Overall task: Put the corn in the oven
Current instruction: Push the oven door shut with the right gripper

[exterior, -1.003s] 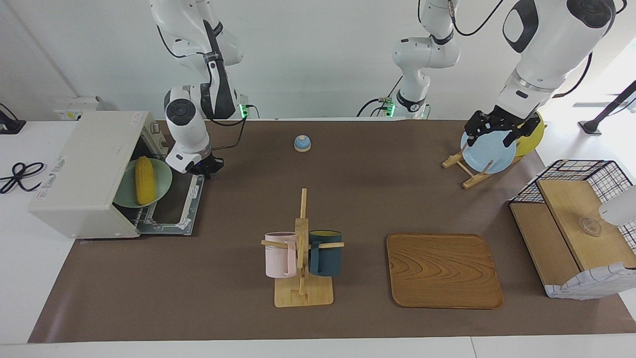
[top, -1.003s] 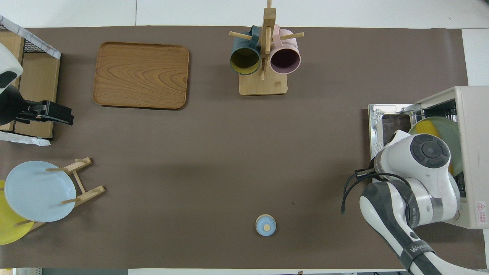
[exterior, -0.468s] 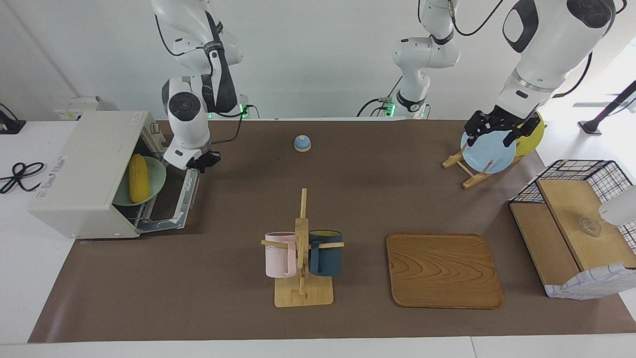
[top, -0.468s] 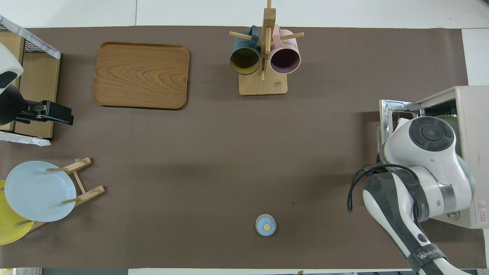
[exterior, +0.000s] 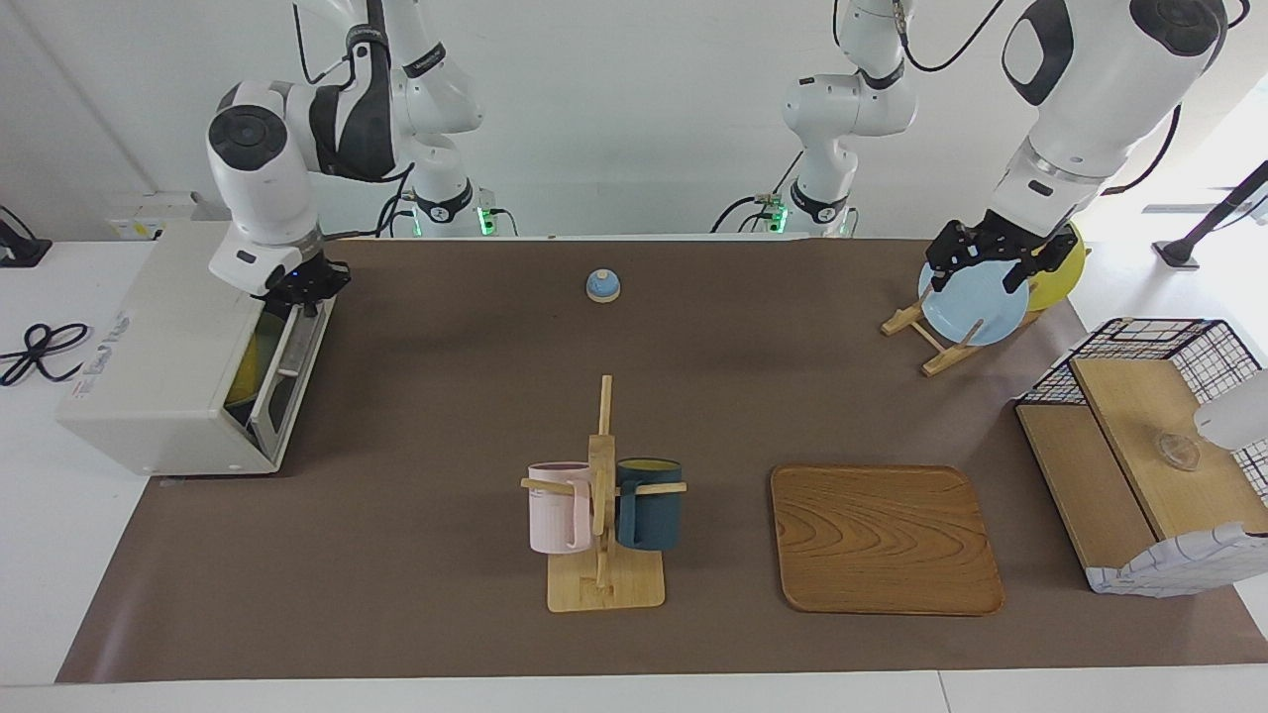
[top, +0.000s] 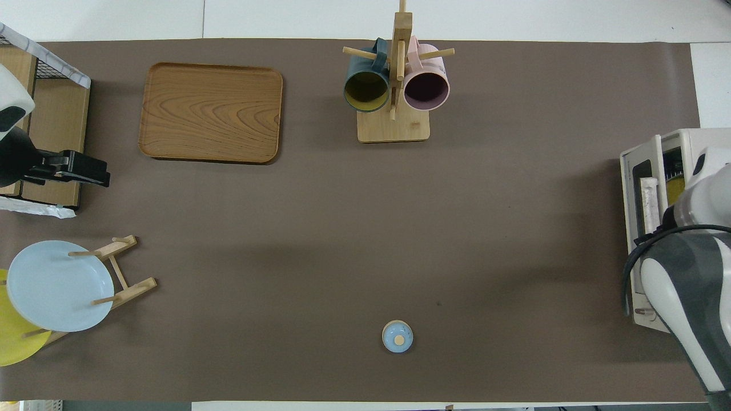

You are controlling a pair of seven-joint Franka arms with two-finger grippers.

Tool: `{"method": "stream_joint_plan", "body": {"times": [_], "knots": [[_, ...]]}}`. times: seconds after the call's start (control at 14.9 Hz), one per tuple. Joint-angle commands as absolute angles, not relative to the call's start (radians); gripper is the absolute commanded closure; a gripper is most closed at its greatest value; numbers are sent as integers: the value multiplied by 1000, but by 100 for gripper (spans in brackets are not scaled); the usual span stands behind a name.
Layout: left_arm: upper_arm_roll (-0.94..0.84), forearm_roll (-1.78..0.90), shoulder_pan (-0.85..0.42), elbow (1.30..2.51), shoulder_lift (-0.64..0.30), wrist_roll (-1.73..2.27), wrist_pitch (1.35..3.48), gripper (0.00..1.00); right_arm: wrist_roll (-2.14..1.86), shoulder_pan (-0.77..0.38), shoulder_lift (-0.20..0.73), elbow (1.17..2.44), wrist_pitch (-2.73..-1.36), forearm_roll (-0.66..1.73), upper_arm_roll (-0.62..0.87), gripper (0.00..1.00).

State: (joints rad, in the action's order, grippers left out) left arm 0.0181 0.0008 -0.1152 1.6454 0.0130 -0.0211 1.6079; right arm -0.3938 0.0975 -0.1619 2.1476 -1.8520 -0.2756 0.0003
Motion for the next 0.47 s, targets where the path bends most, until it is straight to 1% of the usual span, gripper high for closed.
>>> {"method": "stream_joint_plan", "body": {"times": [0.0,0.07,0.2,0.4], "knots": [[15,17,-112,1641,17,-25,1591,0,-439,126,-166,2149,-1859,-293,6,100],[15,17,-112,1641,17,-25,1592,0,-437,123,-167,2140,-1842,-291,9,100],[15,17,-112,1641,17,-25,1591,0,-433,106,-166,2076,-1766,-290,21,100],[15,17,-112,1641,17,-25,1591,0,-430,14,-141,1929,-1631,-290,21,91]]}}
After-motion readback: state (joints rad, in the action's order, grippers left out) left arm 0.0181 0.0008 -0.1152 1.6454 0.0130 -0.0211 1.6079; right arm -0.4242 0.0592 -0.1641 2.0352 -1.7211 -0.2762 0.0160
